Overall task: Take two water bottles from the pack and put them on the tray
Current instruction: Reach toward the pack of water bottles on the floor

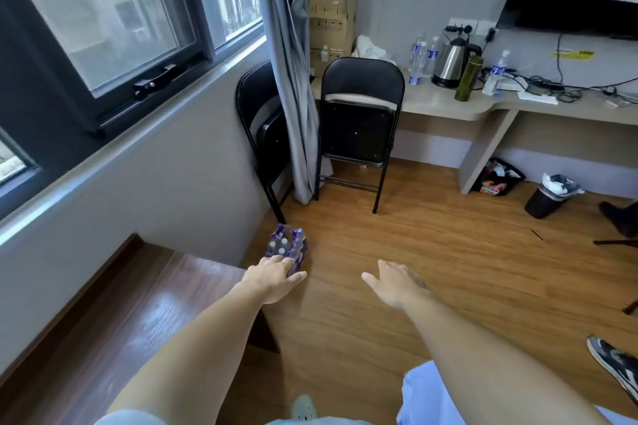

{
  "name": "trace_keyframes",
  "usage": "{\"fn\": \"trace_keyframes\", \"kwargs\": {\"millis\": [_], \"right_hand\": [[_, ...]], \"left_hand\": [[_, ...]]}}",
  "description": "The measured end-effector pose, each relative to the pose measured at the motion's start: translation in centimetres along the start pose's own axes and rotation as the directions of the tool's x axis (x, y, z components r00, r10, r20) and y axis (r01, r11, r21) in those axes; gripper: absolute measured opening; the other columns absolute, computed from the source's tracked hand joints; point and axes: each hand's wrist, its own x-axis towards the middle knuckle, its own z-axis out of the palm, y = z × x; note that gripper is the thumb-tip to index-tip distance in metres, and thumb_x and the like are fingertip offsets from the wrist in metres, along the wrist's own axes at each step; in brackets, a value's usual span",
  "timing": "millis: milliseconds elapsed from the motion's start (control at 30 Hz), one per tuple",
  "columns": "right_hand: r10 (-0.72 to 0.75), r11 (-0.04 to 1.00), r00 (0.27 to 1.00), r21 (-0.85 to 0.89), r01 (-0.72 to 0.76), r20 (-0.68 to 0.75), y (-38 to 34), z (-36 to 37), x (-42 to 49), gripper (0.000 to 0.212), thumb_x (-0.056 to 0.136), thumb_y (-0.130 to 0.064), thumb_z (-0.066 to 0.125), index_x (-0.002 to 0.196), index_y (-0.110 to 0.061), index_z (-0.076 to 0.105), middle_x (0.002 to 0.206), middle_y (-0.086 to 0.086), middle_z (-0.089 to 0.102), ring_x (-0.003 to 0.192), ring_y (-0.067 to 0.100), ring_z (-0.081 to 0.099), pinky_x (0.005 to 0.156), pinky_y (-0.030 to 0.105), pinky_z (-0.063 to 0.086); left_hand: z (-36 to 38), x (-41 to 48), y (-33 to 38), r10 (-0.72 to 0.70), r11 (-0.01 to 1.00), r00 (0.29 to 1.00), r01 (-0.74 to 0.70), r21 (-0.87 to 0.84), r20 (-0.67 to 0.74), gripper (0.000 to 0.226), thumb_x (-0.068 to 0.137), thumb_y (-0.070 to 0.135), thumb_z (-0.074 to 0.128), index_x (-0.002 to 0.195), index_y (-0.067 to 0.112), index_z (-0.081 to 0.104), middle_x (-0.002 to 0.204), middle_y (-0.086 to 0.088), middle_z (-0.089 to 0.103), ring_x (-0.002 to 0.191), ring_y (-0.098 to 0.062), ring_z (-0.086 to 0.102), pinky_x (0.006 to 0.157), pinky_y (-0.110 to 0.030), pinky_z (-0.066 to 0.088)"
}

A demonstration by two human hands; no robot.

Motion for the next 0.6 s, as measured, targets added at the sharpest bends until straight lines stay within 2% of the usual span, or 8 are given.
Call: {"fn": "trace_keyframes", "kwargs": {"millis": [367,600], "right_hand": [[0.034,0.999,0.997,0.007,-0.034,0.076,-0.4,-4.5,13.5,0.066,0.1,-0.06,0.03,0.146,-0.014,0.041,0.154,0.008,0.044,0.142,0.03,0.036,0.109,0.049,0.035],[-0.055,0.998,0.989,-0.023,0.059,0.14,-0.3,-8.3,24.5,0.062,0.102,-0.057,0.03,0.146,-0.014,0.041,0.153,0.007,0.044,0.142,0.03,0.035,0.107,0.047,0.036]], "left_hand": [[-3.3,12.9,-1.2,-0.035,0.999,0.995,0.034,0.01,0.095,0.072,0.094,0.071,0.03,0.152,0.029,0.036,0.159,0.001,0.034,0.142,-0.026,0.032,0.11,-0.046,0.034],[-4.6,21.3,-1.0,-0.133,0.991,0.984,0.136,-0.018,0.117,0.07,0.092,0.073,0.03,0.148,0.031,0.04,0.152,0.003,0.043,0.138,-0.025,0.038,0.106,-0.044,0.039]]}}
